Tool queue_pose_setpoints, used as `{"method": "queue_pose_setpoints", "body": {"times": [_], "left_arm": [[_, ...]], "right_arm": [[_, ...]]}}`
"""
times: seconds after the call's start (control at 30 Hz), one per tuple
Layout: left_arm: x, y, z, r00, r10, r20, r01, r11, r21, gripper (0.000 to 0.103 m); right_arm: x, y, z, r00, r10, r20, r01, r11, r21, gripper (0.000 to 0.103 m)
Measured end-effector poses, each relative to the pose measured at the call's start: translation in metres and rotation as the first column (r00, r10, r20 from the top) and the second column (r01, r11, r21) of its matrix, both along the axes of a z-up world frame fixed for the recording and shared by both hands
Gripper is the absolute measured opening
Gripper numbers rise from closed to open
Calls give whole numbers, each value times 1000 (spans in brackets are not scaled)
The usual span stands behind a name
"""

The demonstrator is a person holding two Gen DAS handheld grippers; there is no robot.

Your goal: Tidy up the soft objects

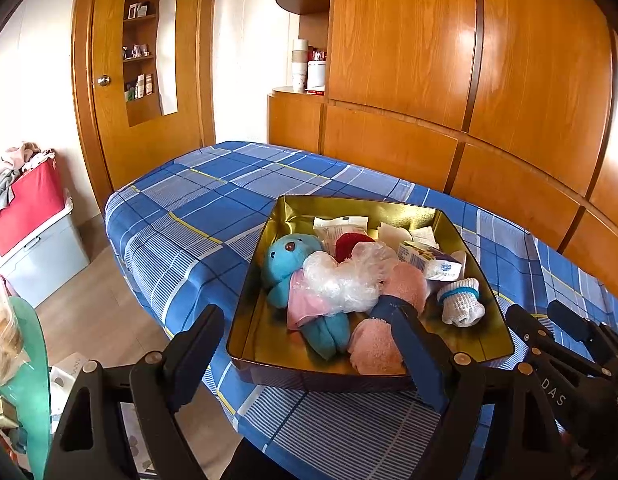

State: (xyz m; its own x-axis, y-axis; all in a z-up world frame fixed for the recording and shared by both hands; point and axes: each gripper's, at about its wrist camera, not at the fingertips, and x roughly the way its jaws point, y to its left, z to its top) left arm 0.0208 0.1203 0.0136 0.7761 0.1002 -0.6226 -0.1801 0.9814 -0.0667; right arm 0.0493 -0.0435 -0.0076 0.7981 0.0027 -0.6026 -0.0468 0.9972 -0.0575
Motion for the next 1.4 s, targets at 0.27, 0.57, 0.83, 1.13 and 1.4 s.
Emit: {"method": "queue_pose_setpoints", "body": {"times": [0.27,0.57,0.83,1.13,1.4], "left_arm": [[-1,1,0,1000,0,-4,0,1000,-2,86],[0,1,-1,1000,0,-8,0,1000,-3,86],[-1,1,-1,1000,-1,-9,1,1000,-4,86],[-2,2,0,1000,-2,-9,2,1000,-4,86],[-3,2,2,1000,-8,-4,8,1000,-9,97]], "right_arm": [[0,-1,0,1000,-1,-1,1,1000,6,61],[-1,-1,-1,1000,-2,0,2,1000,7,61],[-1,-1,-1,1000,-1,-1,1,1000,8,61],[-2,0,-1,1000,-2,-2,2,1000,9,61],[-3,-3,-1,1000,-9,-3,9,1000,12,61]]}}
